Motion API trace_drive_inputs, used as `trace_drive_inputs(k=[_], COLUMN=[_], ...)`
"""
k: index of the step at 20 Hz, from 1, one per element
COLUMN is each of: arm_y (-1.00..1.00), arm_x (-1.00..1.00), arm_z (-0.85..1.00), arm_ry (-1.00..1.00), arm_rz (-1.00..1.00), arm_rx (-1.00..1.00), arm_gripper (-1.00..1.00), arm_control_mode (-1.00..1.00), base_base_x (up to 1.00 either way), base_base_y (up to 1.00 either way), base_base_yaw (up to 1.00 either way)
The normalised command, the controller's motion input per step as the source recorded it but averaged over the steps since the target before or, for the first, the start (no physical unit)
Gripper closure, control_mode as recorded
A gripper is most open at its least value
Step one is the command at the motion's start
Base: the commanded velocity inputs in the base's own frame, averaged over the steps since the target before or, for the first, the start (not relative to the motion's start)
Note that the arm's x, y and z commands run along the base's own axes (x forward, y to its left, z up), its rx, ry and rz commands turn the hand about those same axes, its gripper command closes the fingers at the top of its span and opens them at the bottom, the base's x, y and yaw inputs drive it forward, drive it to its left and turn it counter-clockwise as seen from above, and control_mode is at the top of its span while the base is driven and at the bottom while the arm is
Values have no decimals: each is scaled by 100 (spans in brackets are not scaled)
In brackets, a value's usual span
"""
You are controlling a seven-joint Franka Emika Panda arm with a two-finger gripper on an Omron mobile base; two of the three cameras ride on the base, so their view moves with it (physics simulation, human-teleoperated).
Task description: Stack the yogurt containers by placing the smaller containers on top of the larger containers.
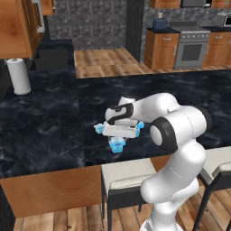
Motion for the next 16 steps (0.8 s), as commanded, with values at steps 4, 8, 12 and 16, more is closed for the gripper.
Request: trace_drive_inputs(k=[4, 8, 12, 16], arm_y=[0, 0, 0, 0], arm_x=[0, 0, 0, 0], arm_z=[0, 0, 0, 0], arm_ry=[2, 4, 4, 1], arm_rz=[0, 0, 0, 0], arm_rx=[0, 0, 0, 0], arm_gripper=[-100, -100, 100, 100], arm_control_mode=[-100, -100, -100, -100], base_base_x=[0, 0, 0, 0], base_base_y=[0, 0, 0, 0], base_base_yaw=[0, 0, 0, 0])
